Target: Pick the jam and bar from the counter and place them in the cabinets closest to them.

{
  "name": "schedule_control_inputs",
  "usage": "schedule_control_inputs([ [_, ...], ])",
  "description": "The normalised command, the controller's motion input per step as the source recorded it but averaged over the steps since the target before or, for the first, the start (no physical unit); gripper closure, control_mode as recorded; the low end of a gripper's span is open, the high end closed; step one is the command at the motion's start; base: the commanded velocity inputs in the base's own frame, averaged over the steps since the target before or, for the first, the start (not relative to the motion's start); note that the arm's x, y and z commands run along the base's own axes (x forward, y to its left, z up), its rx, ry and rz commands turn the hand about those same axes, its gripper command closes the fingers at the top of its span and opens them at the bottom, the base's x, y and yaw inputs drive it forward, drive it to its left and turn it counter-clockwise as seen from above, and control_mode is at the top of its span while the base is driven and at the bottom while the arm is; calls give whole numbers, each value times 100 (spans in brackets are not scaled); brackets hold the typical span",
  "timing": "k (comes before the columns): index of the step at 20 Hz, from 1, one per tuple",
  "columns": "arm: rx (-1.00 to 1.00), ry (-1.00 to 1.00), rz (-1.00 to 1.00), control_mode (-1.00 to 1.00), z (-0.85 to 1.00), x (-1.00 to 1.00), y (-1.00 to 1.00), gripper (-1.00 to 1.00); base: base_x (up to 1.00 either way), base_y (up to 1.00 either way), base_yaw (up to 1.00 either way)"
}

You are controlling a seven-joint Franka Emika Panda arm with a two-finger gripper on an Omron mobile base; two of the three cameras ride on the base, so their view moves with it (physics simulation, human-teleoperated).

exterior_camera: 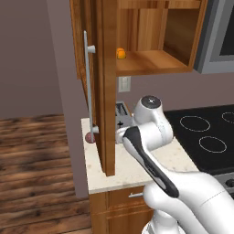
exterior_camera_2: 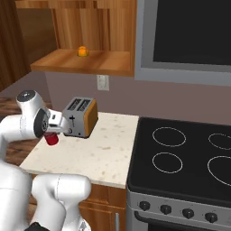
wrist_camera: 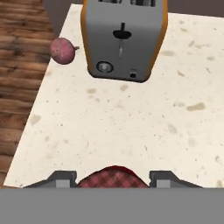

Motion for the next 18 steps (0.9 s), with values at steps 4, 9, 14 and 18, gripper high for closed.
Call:
schedule_control_inputs([
  [4, -3, -13, 5, -100, 20, -39, -33, 100, 0, 0, 0],
  [9, 0, -16, 7, -100, 63, -1, -40, 100, 0, 0, 0],
  [14, 0, -10, 6, -100, 79, 1, -38, 100, 0, 0, 0],
  [18, 0, -7, 6, -100, 84, 3, -35, 100, 0, 0, 0],
])
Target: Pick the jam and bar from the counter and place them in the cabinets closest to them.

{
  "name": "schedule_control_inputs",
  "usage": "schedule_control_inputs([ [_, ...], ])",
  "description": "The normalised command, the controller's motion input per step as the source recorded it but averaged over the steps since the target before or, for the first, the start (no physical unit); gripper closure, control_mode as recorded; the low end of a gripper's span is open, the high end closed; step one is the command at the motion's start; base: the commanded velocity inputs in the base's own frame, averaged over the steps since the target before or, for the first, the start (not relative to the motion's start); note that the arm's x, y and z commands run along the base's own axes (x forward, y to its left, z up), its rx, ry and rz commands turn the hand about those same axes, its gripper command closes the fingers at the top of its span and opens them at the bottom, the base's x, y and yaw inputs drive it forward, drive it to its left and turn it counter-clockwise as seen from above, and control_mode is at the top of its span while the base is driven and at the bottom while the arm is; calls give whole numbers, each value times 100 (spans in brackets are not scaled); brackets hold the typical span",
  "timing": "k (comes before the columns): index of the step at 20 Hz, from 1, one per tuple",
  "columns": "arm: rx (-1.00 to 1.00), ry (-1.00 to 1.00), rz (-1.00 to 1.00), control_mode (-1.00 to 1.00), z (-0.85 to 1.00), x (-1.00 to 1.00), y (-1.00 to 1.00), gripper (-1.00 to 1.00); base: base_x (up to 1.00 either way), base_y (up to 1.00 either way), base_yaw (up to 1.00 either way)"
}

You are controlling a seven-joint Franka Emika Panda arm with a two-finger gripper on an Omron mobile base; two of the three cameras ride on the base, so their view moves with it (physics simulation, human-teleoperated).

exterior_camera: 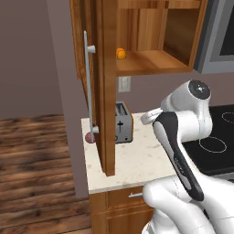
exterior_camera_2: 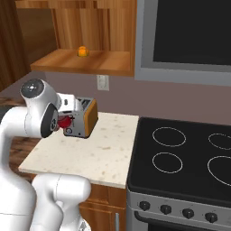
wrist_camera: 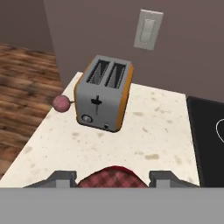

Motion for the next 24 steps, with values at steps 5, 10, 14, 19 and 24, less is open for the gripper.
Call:
schedule_control_inputs([
  [5, 0, -1, 4, -100, 76, 9, -21, 100, 0, 0, 0],
  [10, 0, 0, 2, -100, 63, 19, -11, 100, 0, 0, 0],
  [14, 0, -3, 1, -100, 42, 20, -3, 100, 0, 0, 0],
  [19, 0, -6, 0, -100, 26, 9, -2, 100, 0, 0, 0],
  [24, 0, -5, 0, -100, 34, 16, -2, 100, 0, 0, 0],
])
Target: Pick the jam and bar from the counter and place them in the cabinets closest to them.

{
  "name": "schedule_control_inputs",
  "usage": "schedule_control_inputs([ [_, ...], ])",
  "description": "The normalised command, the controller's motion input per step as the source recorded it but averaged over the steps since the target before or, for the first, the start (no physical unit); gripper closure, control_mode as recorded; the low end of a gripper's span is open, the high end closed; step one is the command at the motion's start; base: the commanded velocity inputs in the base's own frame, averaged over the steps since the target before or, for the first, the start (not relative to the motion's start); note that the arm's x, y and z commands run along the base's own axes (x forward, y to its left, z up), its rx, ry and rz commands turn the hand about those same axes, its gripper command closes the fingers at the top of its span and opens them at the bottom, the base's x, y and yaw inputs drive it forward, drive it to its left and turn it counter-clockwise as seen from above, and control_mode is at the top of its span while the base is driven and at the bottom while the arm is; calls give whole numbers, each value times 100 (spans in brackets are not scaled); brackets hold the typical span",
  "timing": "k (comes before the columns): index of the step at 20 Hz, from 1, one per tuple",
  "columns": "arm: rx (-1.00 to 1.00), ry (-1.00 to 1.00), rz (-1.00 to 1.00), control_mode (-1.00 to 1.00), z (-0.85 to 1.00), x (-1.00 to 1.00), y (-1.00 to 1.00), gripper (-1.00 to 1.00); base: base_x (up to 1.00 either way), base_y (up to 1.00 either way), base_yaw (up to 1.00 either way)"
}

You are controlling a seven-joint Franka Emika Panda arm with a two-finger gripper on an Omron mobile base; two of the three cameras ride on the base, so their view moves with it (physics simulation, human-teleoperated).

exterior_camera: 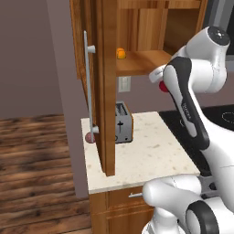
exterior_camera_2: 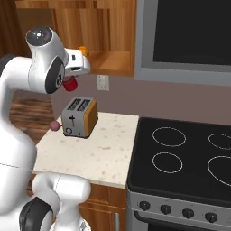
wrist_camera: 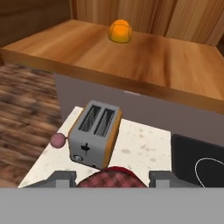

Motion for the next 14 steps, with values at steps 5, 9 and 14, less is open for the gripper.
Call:
schedule_control_inputs([
  [5, 0, -4, 0, -100, 43, 20, 0, 100, 0, 0, 0],
  [9, 0, -2, 0, -100, 41, 24, 0, 100, 0, 0, 0],
  [14, 0, 0, 0, -100, 22, 21, 0, 100, 0, 0, 0],
])
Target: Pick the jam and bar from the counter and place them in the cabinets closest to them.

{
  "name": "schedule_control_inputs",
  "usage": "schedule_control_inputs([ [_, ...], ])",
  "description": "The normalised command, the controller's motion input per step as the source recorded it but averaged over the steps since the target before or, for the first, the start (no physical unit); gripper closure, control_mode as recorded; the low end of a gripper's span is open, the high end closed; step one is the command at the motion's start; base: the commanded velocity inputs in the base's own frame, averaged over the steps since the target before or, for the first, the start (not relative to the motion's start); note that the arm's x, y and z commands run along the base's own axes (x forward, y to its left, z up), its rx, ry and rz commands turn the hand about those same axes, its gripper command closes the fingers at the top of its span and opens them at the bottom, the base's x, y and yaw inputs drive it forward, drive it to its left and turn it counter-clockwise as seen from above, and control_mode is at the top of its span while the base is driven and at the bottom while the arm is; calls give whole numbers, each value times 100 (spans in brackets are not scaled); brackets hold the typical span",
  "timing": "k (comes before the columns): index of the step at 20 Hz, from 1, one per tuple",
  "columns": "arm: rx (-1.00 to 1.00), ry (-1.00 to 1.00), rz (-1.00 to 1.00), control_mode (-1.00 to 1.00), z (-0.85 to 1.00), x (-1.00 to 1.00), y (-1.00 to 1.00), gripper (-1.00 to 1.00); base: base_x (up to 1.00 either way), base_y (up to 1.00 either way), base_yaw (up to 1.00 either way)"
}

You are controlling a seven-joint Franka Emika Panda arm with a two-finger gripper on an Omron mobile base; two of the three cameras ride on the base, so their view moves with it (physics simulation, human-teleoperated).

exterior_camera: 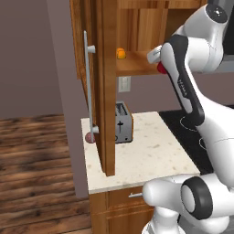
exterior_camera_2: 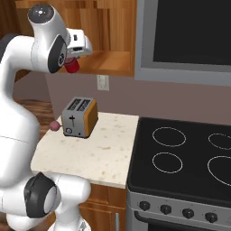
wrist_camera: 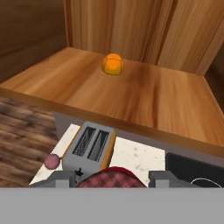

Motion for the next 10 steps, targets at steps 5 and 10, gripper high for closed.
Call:
schedule_control_inputs([
  [5, 0, 2, 0, -100, 0, 4, 0, 100, 0, 0, 0],
  [10, 0, 13, 0, -100, 4, 25, 0, 100, 0, 0, 0],
])
